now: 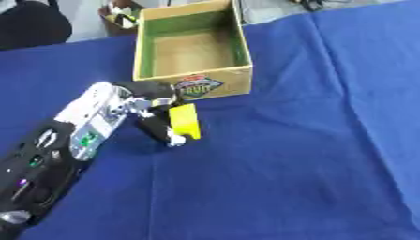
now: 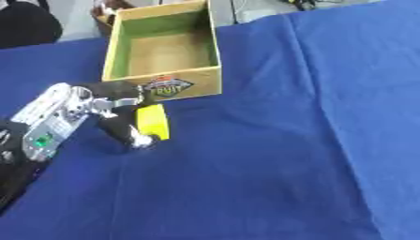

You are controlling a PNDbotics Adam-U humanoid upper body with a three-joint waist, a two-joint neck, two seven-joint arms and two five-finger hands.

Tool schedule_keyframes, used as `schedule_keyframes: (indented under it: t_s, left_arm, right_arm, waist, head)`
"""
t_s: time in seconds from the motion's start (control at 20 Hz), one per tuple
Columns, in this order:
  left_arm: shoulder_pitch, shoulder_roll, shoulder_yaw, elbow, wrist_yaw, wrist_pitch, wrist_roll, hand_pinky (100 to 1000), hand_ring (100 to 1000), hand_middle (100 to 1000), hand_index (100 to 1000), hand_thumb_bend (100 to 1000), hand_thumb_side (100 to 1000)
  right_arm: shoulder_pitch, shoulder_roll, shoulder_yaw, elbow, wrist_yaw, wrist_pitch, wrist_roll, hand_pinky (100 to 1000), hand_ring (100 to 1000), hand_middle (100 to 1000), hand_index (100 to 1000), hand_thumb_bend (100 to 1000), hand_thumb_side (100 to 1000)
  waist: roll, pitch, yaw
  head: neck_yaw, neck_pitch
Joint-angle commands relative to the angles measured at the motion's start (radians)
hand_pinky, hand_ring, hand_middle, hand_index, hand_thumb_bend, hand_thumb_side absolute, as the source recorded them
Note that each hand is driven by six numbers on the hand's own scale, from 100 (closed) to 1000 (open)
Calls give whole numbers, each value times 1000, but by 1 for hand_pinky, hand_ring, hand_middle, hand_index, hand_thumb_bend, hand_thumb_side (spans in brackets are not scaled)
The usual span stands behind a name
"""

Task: Pick up objects on the table and place them in the box.

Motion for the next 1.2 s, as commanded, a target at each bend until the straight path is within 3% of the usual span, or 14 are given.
schedule_keyframes:
  t_s: [0.05,0.7,0.95,1.2]
  left_arm:
    - [-19,35,28,-53,27,32,0,179,466,465,459,100,244]
    - [-101,108,119,-215,65,115,-43,158,456,453,451,100,244]
    - [-185,115,151,-103,-33,141,27,155,459,454,427,100,244]
    - [-259,77,181,86,-151,145,188,147,452,447,419,100,245]
  right_arm:
    - [-5,-15,-10,-19,-7,2,-3,638,668,534,834,100,635]
    - [3,-31,-11,-19,-8,-2,-14,638,668,535,832,100,642]
    - [-3,-38,-4,-19,-15,-11,-8,638,668,536,830,100,650]
    - [-11,-45,4,-19,-18,-29,-3,639,668,536,828,100,658]
  waist:
    - [-4,-25,2]
    - [1,-41,-6]
    - [1,-41,-23]
    - [0,-30,-52]
  head:
    - [-3,1]
    - [5,11]
    - [16,12]
    - [43,9]
